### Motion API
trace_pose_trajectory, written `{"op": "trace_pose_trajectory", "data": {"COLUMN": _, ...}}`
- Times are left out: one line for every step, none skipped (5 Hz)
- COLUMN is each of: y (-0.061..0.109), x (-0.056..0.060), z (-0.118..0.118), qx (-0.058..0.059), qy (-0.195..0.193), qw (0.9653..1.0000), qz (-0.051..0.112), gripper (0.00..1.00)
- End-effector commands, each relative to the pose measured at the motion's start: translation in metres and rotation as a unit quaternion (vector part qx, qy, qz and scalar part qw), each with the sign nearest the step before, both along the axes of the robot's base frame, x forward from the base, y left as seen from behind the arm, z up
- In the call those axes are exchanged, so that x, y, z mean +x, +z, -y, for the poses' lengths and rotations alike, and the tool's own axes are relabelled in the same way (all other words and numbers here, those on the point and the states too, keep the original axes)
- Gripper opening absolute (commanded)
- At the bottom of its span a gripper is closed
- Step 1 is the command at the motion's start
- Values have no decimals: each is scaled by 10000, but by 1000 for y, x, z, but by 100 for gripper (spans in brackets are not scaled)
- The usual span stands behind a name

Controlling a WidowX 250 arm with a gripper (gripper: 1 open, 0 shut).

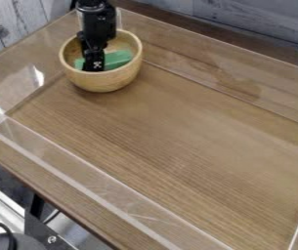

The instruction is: Put the green block in the brown bowl

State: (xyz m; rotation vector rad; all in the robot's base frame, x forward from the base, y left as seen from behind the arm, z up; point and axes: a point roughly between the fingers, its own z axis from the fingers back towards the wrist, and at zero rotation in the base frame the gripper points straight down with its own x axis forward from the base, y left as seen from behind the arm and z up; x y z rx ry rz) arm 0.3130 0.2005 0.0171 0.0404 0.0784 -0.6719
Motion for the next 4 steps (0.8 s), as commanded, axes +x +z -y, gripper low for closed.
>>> {"op": "trace_pose_trajectory", "data": {"y": -2, "x": -8, "z": -3, "qx": 26, "qy": 115, "qw": 9999, "qz": -102, "gripper": 0}}
{"op": "trace_pose_trajectory", "data": {"y": -1, "x": -8, "z": 0, "qx": 75, "qy": 208, "qw": 9997, "qz": -122, "gripper": 0}}
{"op": "trace_pose_trajectory", "data": {"y": 0, "x": -8, "z": 2, "qx": 73, "qy": 183, "qw": 9997, "qz": -131, "gripper": 0}}
{"op": "trace_pose_trajectory", "data": {"y": 0, "x": -8, "z": 5, "qx": 71, "qy": 158, "qw": 9998, "qz": -141, "gripper": 0}}
